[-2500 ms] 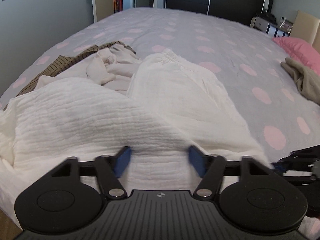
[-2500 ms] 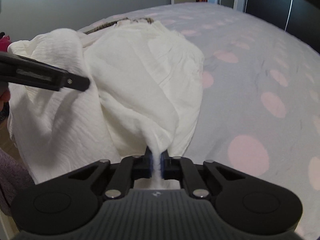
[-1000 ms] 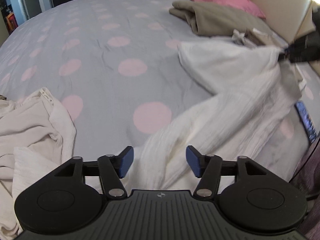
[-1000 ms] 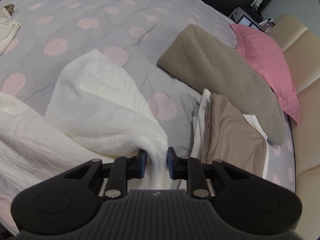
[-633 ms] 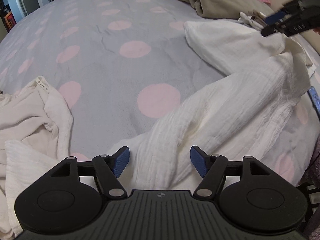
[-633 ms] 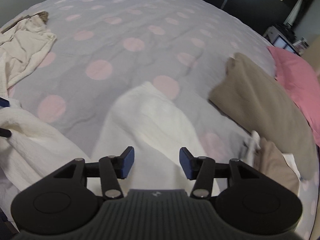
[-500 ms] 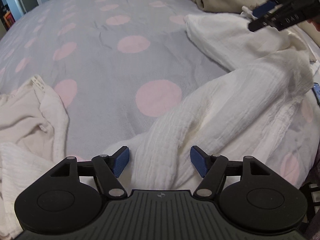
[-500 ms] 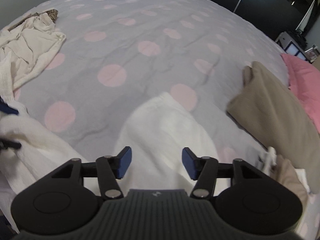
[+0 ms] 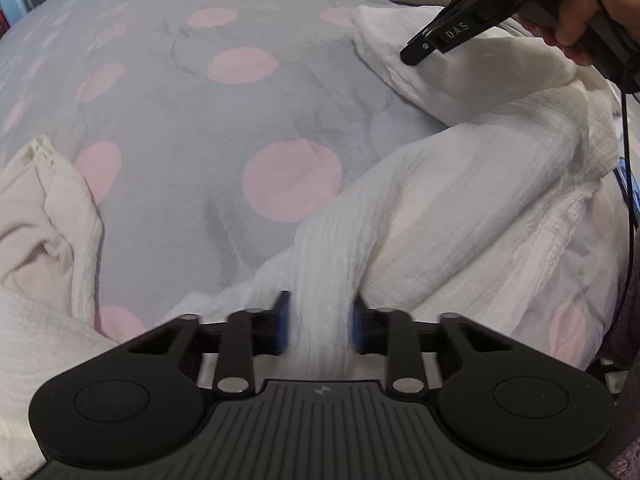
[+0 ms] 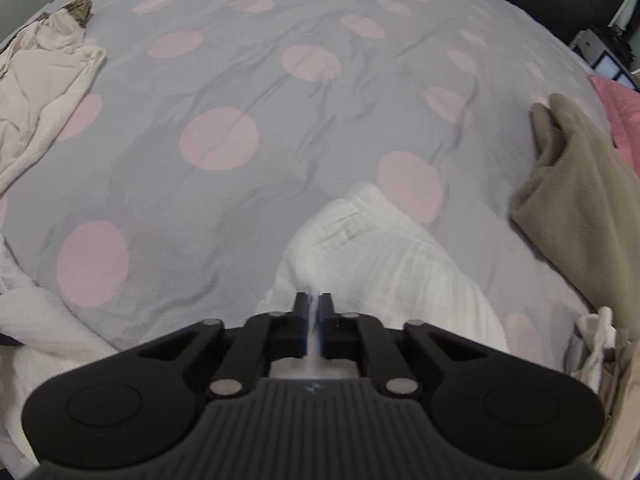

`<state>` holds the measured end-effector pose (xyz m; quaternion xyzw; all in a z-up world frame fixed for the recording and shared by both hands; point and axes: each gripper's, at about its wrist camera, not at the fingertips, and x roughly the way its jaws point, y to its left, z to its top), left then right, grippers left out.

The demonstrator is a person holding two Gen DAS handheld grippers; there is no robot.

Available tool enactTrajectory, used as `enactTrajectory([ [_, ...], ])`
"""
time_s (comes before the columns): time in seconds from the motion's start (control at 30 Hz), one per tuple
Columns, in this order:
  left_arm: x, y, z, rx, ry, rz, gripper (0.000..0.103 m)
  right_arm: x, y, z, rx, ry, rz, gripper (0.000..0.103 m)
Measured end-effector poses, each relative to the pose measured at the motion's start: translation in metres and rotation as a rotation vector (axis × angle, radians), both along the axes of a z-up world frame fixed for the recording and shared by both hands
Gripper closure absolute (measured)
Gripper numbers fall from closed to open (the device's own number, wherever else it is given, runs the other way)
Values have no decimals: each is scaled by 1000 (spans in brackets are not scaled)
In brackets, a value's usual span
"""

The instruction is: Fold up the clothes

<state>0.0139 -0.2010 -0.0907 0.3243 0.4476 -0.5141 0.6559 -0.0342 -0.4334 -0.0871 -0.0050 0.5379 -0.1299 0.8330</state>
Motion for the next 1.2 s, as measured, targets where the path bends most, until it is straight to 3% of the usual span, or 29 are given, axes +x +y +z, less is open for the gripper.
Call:
enactTrajectory([
  [0.3,27,25,67,-233,-91,147,98,-62,-29,86,-155,-247,-213,102],
  [0.8,70,97,195,-660,-423,498,98,-216,-68,188,-388,-566,-626,102],
  [1.0,58,85,197,-662,-431,443,98,-241,-59,199,-510,-566,-646,103],
  [1.1,55,76,186,-618,-364,410,99,-255,-61,198,-482,-549,-640,103],
  [1.2,47,74,173,-579,-358,374,98,-261,-65,182,-396,-502,-631,103],
])
